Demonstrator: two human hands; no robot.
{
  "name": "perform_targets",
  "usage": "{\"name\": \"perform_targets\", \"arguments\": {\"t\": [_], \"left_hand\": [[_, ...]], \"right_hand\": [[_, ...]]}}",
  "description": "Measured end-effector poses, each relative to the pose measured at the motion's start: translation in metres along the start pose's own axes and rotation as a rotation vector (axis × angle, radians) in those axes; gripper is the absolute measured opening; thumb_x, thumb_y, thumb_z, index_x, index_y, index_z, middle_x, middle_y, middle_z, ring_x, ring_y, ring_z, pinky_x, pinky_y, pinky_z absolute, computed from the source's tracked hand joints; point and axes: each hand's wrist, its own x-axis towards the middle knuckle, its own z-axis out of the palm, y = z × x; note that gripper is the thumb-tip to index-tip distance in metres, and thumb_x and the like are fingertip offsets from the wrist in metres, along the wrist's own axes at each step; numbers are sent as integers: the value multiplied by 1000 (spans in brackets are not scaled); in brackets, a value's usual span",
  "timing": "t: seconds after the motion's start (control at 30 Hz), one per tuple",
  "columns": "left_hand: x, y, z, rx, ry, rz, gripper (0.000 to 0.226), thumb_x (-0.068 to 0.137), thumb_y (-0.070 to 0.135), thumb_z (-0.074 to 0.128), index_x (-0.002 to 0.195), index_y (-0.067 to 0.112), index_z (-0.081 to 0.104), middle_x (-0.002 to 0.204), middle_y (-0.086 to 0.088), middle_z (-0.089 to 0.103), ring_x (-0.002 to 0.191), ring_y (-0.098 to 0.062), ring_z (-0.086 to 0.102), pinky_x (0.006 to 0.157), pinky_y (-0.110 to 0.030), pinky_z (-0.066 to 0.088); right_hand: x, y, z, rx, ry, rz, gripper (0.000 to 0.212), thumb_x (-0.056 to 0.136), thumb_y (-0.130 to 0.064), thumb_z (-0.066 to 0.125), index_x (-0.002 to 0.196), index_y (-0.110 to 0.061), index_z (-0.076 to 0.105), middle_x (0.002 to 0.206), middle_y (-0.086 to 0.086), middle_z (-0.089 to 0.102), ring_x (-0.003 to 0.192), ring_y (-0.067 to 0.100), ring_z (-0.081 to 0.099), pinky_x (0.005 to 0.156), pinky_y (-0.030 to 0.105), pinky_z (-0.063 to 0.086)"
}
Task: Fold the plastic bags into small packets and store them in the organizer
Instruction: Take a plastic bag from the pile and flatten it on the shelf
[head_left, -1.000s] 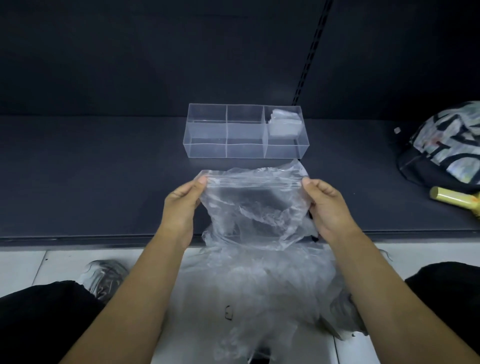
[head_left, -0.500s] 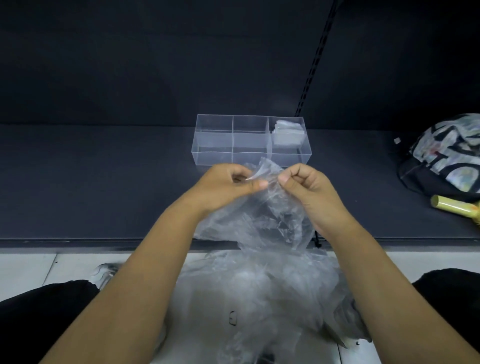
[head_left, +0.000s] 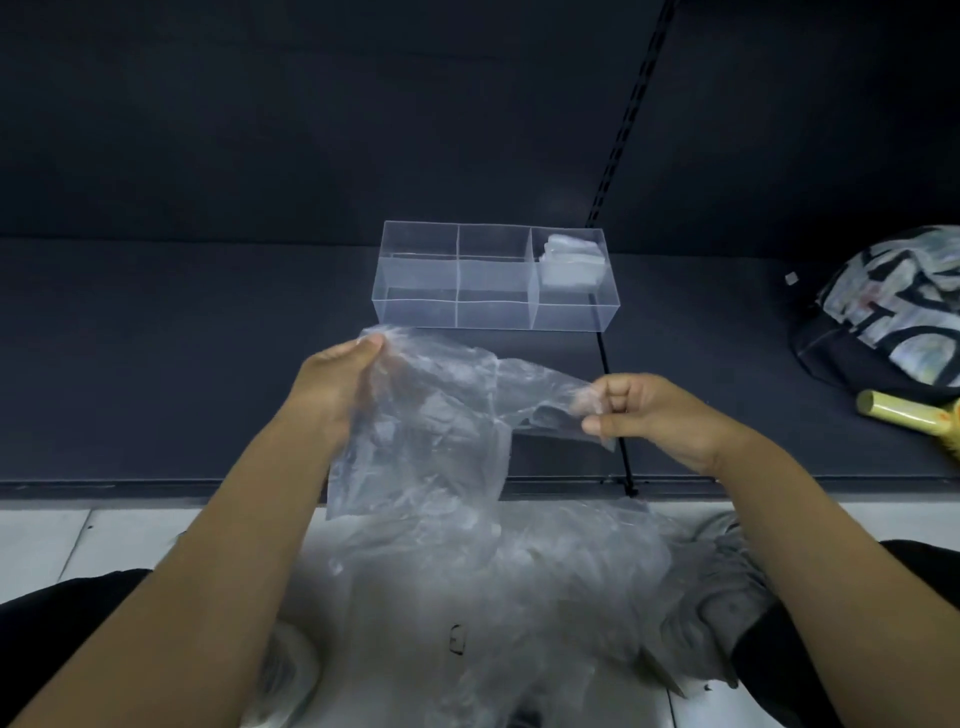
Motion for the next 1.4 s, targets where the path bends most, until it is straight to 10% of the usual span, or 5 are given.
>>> {"name": "perform_targets", "arguments": {"t": [0.2,0.37,0.57,0.83,1.4], "left_hand": [[29,-8,-24,-107,-56,-110,8,93,17,61,91,14,68,75,3,70,73,-11,63,75,-29,52],[39,-13,-24,-69,-218,-179,9,95,14,57,97,14,66,65,8,68,60,-4,63,54,-19,54],[58,-4,4,-66,-89,-166,22,87,30,68,102,14,69,92,-4,70,83,-20,66,83,-36,55],[83,-2,11,-264,-46,-241,22,91,33,64,95,12,66,77,-3,69,62,-14,68,56,-27,56],[-8,-95,0,-291,57,-422,26,93,18,62,114,5,55,92,-10,65,86,-21,63,82,-33,48]], "right_hand": [[10,4,-22,44,37,55,85,64,-72,68,96,6,70,102,3,72,108,5,60,102,25,37],[32,3,-32,82,115,104,23,80,-35,70,70,-17,59,67,4,60,70,15,63,70,23,49],[66,-1,-52,71,313,99,20,81,-7,72,98,-16,65,70,-3,62,57,5,52,59,17,44],[90,11,-70,178,902,124,22,91,-10,61,113,-7,60,79,-1,61,64,6,52,57,14,44],[34,38,112,-275,586,-62,16,77,-23,79,79,-17,64,103,-2,48,92,12,54,87,16,42]]}}
